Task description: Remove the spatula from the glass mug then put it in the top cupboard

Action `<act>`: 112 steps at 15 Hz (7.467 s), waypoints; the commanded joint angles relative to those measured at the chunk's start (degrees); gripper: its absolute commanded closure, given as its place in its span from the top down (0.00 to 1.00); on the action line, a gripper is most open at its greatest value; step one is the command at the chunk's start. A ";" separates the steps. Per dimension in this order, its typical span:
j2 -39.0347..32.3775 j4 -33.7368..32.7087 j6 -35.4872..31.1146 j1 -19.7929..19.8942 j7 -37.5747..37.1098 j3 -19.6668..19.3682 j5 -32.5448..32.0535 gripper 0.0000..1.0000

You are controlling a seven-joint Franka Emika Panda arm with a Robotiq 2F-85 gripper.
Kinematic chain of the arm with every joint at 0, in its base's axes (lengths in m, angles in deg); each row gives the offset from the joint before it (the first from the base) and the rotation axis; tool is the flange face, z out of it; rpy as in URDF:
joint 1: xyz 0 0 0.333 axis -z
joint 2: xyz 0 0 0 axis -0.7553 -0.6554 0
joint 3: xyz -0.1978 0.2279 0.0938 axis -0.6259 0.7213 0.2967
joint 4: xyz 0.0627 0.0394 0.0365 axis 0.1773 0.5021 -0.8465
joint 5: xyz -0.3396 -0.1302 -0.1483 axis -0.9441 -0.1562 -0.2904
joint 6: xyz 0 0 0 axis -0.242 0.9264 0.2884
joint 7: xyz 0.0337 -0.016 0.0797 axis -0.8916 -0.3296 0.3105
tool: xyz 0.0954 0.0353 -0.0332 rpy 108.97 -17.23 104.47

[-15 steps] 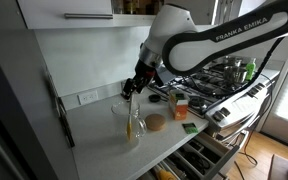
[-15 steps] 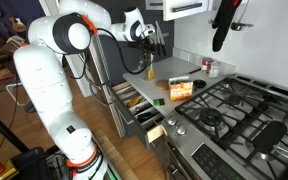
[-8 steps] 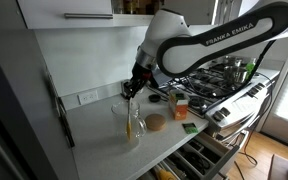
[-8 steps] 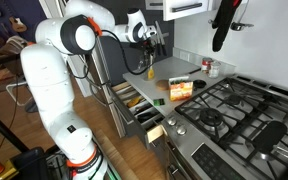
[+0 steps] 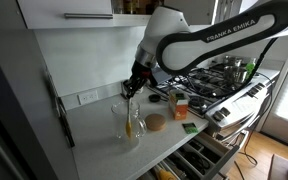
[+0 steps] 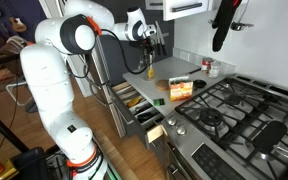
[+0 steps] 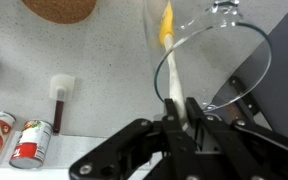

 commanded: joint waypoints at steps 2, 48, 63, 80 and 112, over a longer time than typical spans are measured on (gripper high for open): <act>5.88 2.87 0.75 -0.96 -3.20 -0.88 -0.56 0.04; -5.38 -9.68 8.02 1.81 41.41 2.89 8.30 1.00; -7.09 -7.73 6.82 5.01 53.20 3.61 17.20 0.44; -6.30 -6.74 6.49 5.52 55.35 3.34 16.94 0.03; 24.35 15.95 -16.55 4.67 56.01 2.63 28.82 0.15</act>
